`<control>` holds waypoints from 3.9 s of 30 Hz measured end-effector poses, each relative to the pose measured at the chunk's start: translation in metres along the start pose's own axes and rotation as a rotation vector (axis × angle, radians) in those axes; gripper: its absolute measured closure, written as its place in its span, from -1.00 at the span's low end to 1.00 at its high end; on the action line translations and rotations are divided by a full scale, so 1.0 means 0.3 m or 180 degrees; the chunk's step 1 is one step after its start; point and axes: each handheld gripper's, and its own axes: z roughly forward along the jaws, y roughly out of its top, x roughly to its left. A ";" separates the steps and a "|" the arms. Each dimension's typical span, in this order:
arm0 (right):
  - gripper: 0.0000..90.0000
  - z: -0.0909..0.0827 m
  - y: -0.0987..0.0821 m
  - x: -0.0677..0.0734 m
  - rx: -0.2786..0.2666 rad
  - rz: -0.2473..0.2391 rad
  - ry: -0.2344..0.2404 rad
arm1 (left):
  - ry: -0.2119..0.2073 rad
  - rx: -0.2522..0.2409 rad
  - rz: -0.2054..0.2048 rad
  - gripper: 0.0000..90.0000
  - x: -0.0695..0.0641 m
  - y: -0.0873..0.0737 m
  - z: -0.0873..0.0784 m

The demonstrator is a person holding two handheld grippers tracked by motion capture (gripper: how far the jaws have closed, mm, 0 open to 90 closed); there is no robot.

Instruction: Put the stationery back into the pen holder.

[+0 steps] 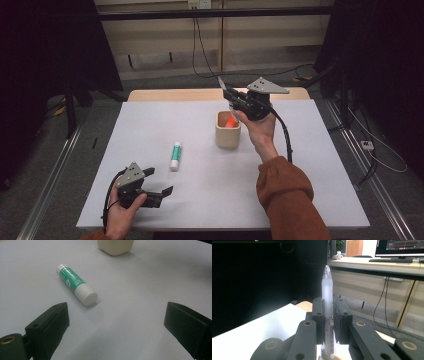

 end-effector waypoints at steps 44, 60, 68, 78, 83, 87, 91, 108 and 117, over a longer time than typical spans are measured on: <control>0.79 0.053 -0.177 -0.098 0.0259 0.0196 -0.0150 | -0.0015 0.0003 0.0015 -0.87 -0.001 -0.001 0.001; 0.79 0.023 -0.236 -0.092 0.0450 0.0178 -0.0146 | -0.0009 0.0013 0.0007 -0.87 -0.001 -0.001 0.000; 0.79 0.006 -0.259 -0.082 0.0551 0.0155 -0.0151 | -0.0012 0.0028 0.0022 -0.87 -0.001 -0.001 0.003; 0.68 -0.009 -0.257 -0.080 0.0563 0.0118 -0.0176 | -0.0005 0.0013 0.0030 -0.87 -0.002 -0.001 0.002; 0.49 -0.016 -0.247 -0.083 0.0541 0.0132 -0.0168 | -0.0005 0.0023 0.0022 -0.87 -0.002 -0.001 0.002; 0.29 -0.026 -0.239 -0.086 0.0536 0.0131 -0.0168 | -0.0012 0.0028 0.0027 -0.87 -0.002 0.000 0.004; 0.03 -0.040 -0.227 -0.084 0.0538 0.0146 -0.0148 | -0.0011 0.0033 0.0007 -0.87 -0.002 -0.001 0.004; -0.70 -0.117 -0.221 -0.072 0.0758 0.0084 -0.0223 | 0.0020 0.0022 -0.0069 -0.87 0.004 -0.003 0.001; -0.73 -0.177 -0.253 -0.063 0.0809 0.0137 -0.0206 | 0.0047 -0.0001 -0.0124 -0.87 0.008 0.002 -0.001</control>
